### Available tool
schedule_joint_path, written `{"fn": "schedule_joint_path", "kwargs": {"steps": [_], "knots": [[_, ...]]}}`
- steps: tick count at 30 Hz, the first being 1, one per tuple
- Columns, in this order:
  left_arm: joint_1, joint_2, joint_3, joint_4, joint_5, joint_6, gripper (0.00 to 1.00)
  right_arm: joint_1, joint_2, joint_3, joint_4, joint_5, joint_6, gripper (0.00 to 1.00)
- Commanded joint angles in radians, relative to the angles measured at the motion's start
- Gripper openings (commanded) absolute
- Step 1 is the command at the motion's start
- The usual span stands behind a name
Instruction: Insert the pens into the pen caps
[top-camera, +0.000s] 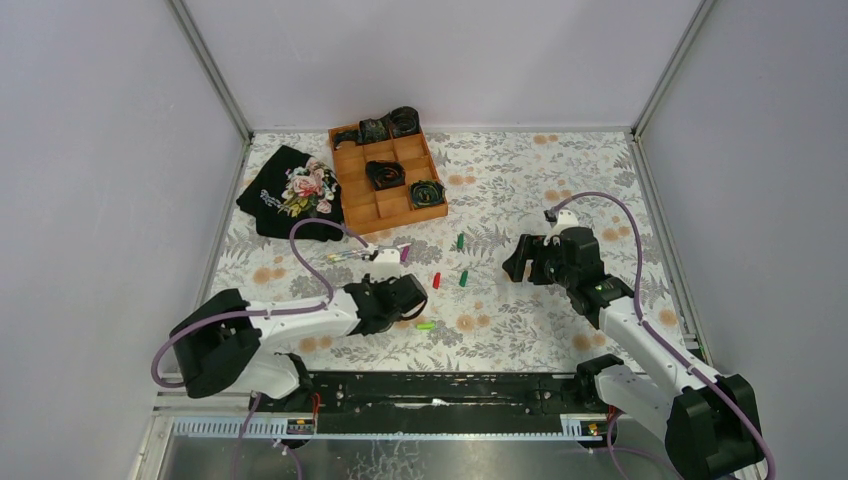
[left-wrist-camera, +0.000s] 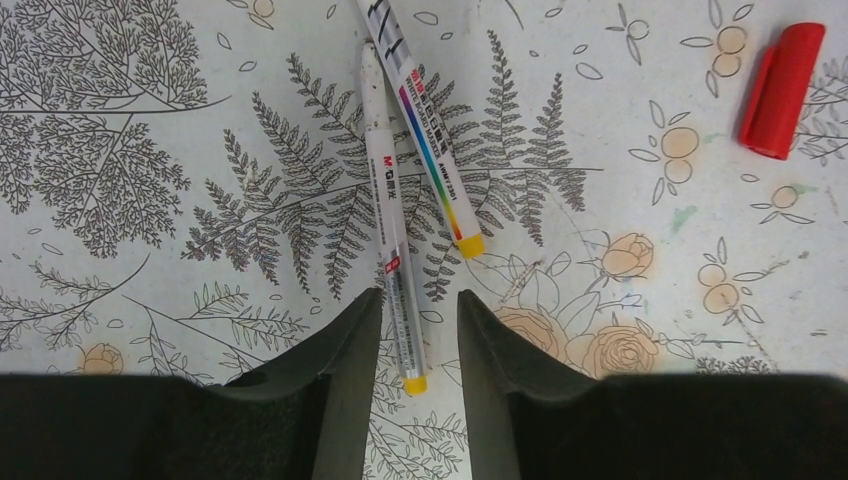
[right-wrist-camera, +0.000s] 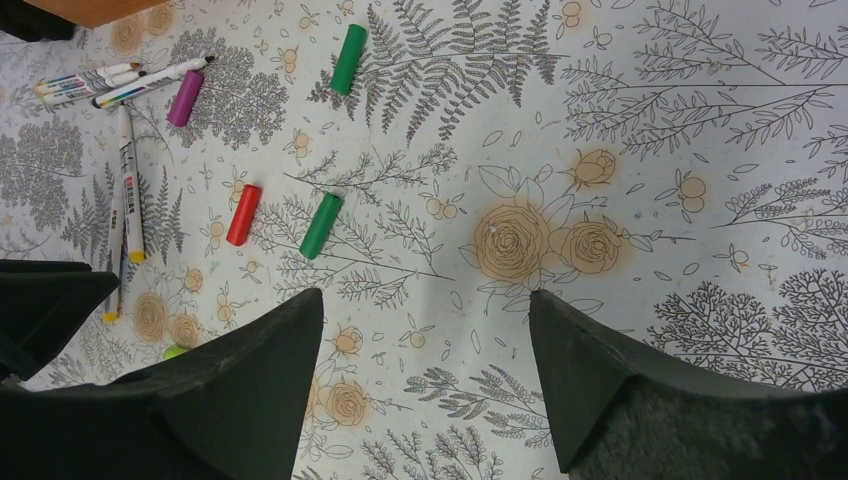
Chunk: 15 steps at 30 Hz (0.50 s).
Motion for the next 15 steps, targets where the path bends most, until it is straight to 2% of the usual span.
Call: {"fn": "schedule_joint_path", "kwargs": {"steps": [1,7,10,13,15], "knots": [[0.014,0.036,-0.015,0.003,-0.031,-0.026,0.32,0.011,-0.013,0.046,-0.011,0.02,-0.009,0.81],[0.032,0.051,-0.053,0.052,0.019,-0.027,0.3,0.013,-0.016,0.08,-0.055,0.033,-0.017,0.8],[0.047,0.069,-0.059,0.064,0.031,-0.023,0.25,0.014,-0.017,0.093,-0.069,0.032,-0.019,0.8],[0.079,0.081,-0.079,0.074,0.059,-0.032,0.13,0.015,-0.014,0.108,-0.085,0.024,-0.028,0.8],[0.099,0.07,-0.096,0.082,0.088,-0.036,0.01,0.014,-0.01,0.117,-0.094,0.009,-0.031,0.79]]}}
